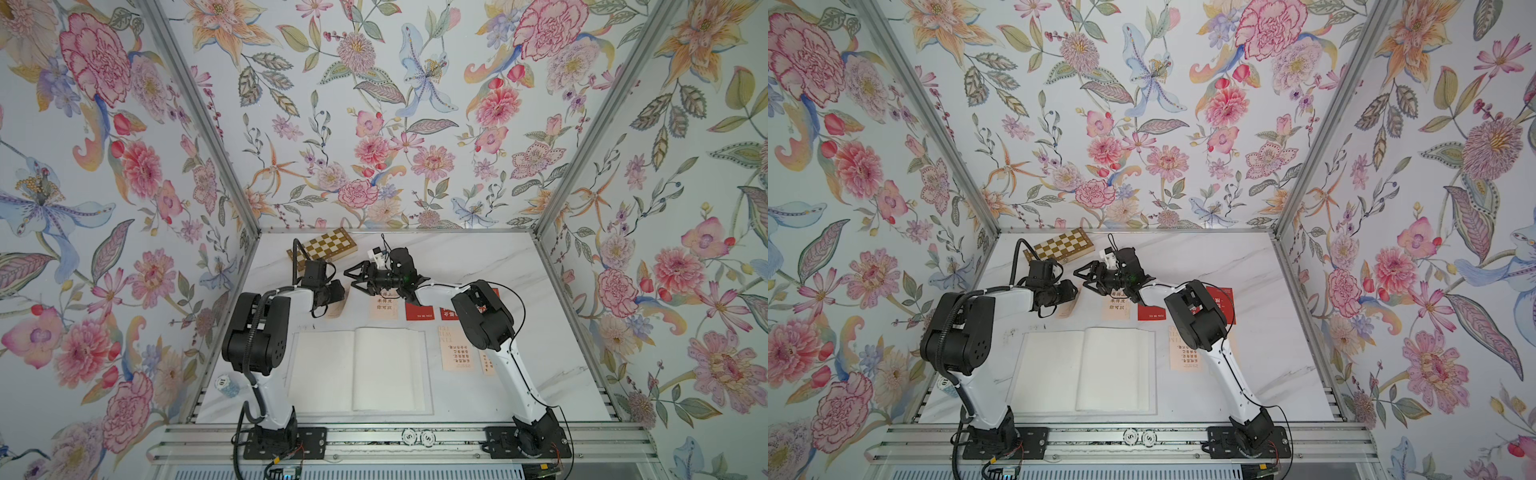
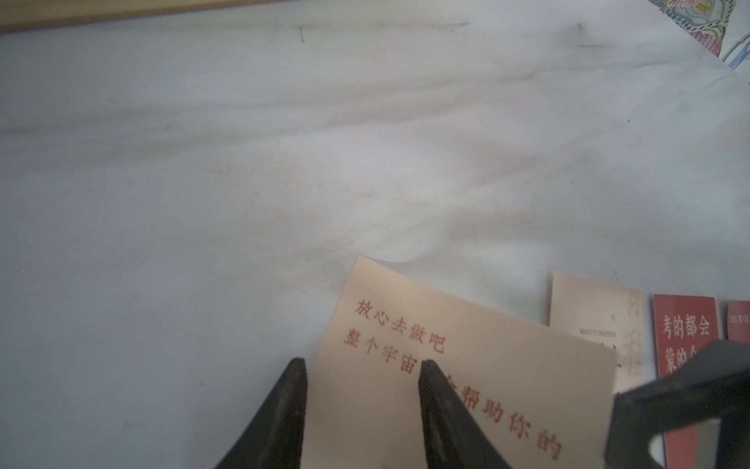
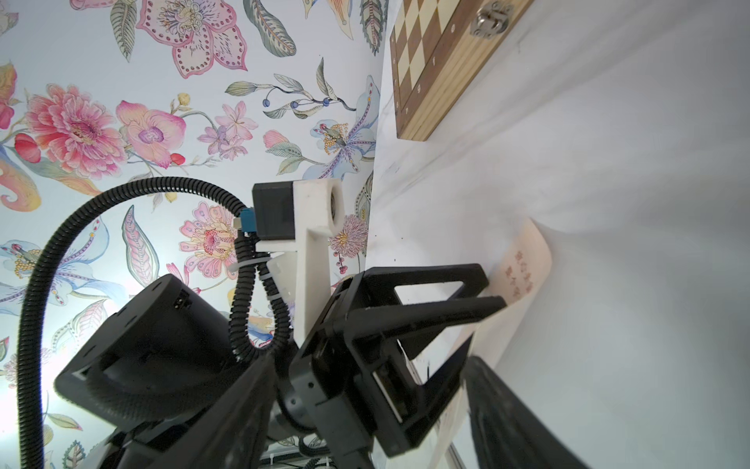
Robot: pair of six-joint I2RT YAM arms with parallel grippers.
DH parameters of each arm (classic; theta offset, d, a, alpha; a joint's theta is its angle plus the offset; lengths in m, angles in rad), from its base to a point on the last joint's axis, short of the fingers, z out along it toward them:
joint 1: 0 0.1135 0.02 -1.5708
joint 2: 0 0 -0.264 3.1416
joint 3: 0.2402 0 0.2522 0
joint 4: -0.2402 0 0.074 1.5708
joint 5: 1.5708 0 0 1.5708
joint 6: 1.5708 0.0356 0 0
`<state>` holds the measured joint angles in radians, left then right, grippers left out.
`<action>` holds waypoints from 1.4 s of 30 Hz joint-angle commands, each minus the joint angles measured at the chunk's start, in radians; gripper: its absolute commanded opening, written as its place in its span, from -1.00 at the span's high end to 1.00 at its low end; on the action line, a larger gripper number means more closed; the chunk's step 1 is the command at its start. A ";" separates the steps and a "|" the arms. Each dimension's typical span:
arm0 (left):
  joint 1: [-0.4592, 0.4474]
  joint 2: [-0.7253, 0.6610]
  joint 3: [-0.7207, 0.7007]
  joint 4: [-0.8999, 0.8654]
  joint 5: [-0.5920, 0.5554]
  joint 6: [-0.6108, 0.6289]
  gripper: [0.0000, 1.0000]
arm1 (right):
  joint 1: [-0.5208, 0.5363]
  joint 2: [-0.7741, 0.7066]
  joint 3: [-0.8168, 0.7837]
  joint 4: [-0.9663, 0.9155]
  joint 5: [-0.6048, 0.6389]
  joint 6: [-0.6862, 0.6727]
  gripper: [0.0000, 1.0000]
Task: Place the photos into the photo albums
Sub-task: Pick up the photo at the center of the board.
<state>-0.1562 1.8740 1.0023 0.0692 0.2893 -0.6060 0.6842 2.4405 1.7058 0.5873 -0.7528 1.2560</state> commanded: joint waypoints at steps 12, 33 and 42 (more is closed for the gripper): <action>0.020 0.017 -0.059 0.016 0.097 -0.068 0.14 | 0.027 -0.050 -0.065 0.028 0.062 -0.031 -0.58; 0.026 0.008 -0.093 0.057 0.123 -0.093 0.17 | 0.058 -0.057 -0.009 -0.329 0.148 -0.207 -0.14; 0.025 -0.014 -0.106 0.058 0.121 -0.098 0.18 | 0.040 -0.038 0.048 -0.413 0.152 -0.235 0.31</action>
<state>-0.1291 1.8683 0.9283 0.2035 0.3996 -0.6827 0.7334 2.4088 1.7164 0.2214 -0.6121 1.0424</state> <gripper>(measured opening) 0.412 0.372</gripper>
